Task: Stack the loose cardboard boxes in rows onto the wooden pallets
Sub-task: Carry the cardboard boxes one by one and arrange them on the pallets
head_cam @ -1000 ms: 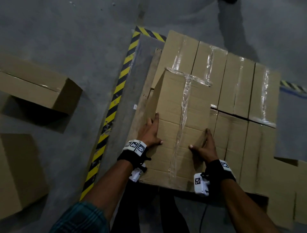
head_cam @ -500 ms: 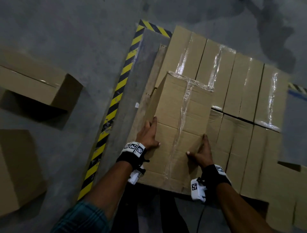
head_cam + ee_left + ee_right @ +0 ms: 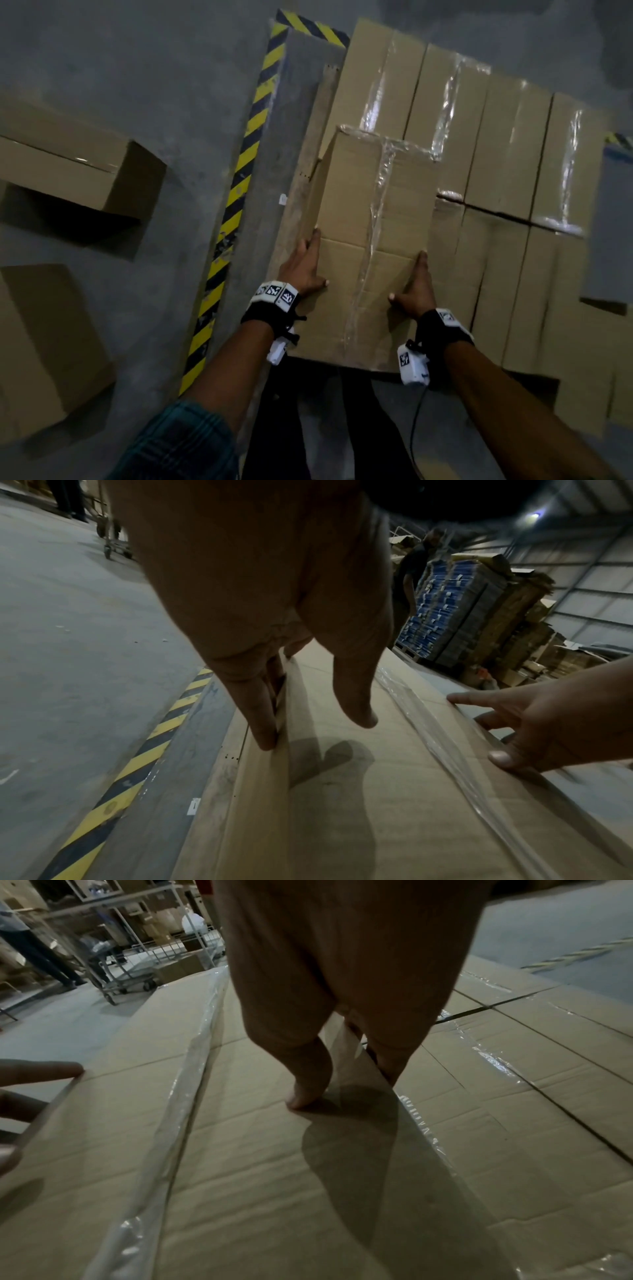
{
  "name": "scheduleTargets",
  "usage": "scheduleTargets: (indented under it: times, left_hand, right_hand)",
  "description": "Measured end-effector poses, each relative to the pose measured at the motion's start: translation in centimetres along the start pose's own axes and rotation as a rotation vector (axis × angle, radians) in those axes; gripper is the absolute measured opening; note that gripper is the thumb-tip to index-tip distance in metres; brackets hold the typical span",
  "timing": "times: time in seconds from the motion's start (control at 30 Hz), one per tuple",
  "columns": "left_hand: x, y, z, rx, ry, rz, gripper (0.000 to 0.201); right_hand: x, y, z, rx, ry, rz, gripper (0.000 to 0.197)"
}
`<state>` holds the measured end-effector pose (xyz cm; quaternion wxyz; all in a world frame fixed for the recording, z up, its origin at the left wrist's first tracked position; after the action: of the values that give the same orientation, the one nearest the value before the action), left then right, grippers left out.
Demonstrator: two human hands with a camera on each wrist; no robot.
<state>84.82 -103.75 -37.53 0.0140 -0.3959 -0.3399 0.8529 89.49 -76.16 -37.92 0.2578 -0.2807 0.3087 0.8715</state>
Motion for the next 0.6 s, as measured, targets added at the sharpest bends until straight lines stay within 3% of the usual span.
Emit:
scheduleTargets:
  times: [0.13,0.3,0.47,0.6]
  left_hand:
    - [-1.2,0.9,-1.1,-0.024,-0.012,-0.021,0.127]
    - [-3.9,3.1,-3.6,-0.087,-0.011,-0.005,0.131]
    - [-7.1,7.0,-7.0,-0.231,-0.015,0.029,0.127]
    - [-9.2,9.8,-9.1,-0.301,-0.089,0.132,0.114]
  right_hand:
    - [-0.6,-0.7,-0.3,0.007,-0.019,0.060,0.124]
    - [-2.8,-2.7,-2.2,0.082,-0.065,0.066,0.102]
    - [-6.5,-5.3,-4.9,0.208,-0.106,0.030,0.100]
    - [-8.4,-6.3,-6.2,0.303,-0.098,0.043,0.099]
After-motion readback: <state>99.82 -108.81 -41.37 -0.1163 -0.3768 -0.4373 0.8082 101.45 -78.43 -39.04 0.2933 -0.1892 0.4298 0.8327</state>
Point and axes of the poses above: each hand's wrist, its own x-axis towards the middle knuckle, its own z-axis out of the back of the hand, y = z × x, the point moved 2 cm from there along x, towards the middle knuckle, and after that the axes turned 1 degree about -x, right-handed, at the moved point
